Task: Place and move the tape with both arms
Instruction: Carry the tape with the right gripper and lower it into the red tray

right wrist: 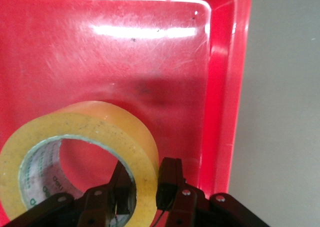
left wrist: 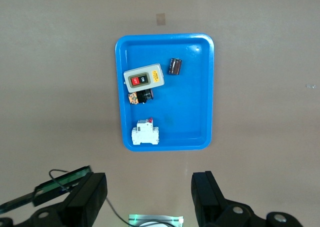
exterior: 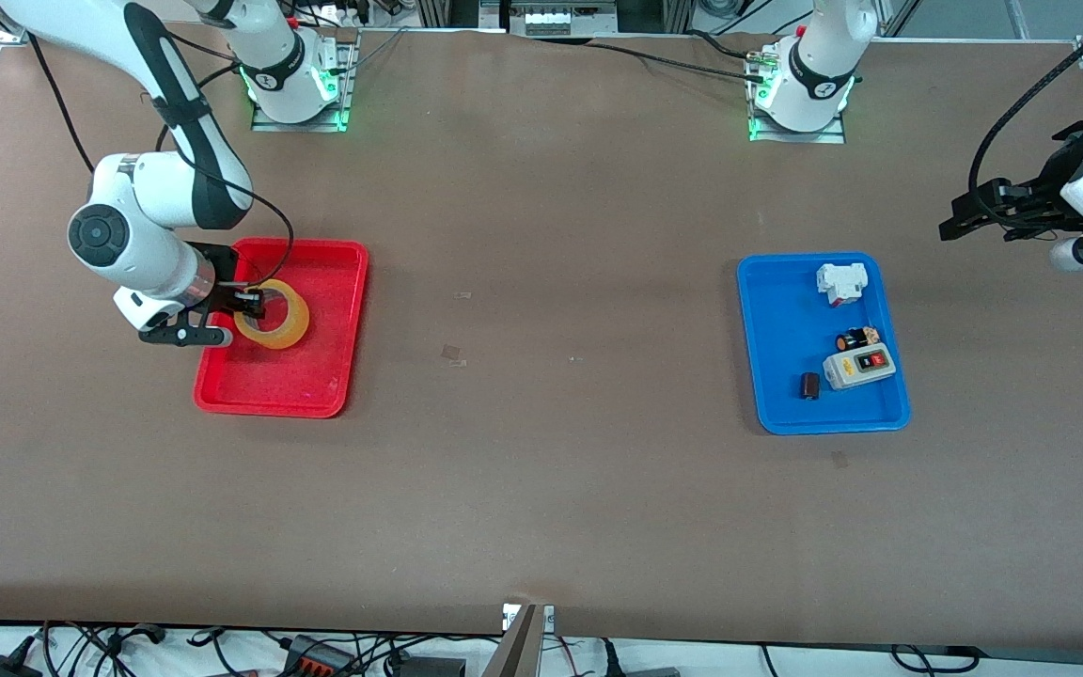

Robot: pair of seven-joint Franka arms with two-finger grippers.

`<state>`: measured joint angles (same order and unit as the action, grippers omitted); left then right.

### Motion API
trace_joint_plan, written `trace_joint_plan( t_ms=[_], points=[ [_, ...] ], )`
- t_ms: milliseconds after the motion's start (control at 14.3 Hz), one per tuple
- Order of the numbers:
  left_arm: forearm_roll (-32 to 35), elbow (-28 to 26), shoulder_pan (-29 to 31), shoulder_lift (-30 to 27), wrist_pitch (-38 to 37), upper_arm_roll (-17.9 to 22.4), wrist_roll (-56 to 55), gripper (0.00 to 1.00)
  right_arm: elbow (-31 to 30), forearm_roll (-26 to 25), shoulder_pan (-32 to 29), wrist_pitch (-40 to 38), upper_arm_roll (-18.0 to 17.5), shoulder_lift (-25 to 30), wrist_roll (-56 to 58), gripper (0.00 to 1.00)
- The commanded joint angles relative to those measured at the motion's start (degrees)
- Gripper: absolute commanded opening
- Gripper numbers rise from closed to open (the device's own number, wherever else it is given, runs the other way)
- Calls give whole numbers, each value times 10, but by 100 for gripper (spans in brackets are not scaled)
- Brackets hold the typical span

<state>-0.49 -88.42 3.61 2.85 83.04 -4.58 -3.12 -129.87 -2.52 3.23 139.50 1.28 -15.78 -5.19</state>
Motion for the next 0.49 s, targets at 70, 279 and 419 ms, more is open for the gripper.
trace_joint_plan(
  t_ms=[70, 279, 419],
  points=[
    [11, -10, 5, -11, 7, -7, 2, 100, -9, 1, -5, 22, -9, -10, 16, 14],
    [11, -9, 7, -11, 6, -7, 2, 100, -7, 1, -5, 21, -9, -11, 12, 59],
    [9, -8, 7, -11, 6, -7, 3, 100, -3, 3, -5, 19, -10, -4, 6, 84]
  ],
)
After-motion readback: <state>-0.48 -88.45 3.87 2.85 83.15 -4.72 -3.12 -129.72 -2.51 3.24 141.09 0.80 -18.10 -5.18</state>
